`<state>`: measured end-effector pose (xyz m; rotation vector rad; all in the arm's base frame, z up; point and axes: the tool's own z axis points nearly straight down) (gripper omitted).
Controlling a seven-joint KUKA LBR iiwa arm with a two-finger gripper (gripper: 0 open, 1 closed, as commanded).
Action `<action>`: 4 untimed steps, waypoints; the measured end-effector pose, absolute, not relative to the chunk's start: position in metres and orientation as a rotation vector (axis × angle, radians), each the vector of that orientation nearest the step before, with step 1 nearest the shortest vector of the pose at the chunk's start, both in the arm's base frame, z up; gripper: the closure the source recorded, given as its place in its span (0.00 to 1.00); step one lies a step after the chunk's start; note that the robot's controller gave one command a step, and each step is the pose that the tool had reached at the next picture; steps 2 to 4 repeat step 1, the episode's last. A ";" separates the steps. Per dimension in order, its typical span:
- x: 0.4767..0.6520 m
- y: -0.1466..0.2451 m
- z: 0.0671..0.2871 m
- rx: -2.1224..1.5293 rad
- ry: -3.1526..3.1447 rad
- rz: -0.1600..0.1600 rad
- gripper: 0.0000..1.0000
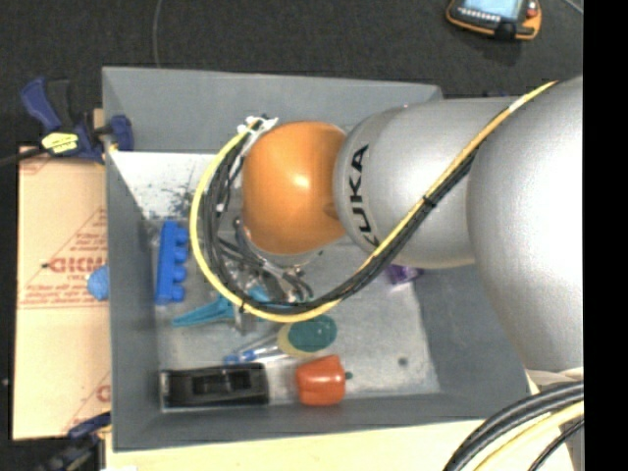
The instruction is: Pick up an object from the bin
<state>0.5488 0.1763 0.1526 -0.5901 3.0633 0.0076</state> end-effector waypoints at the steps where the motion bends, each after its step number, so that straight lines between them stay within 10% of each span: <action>1: 0.549 0.176 0.169 -0.588 3.065 0.007 1.00; 4: 0.549 0.176 0.169 -0.588 3.065 0.007 1.00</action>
Offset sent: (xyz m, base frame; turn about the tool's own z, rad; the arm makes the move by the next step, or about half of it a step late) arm -0.0004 -0.0004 0.0463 0.0008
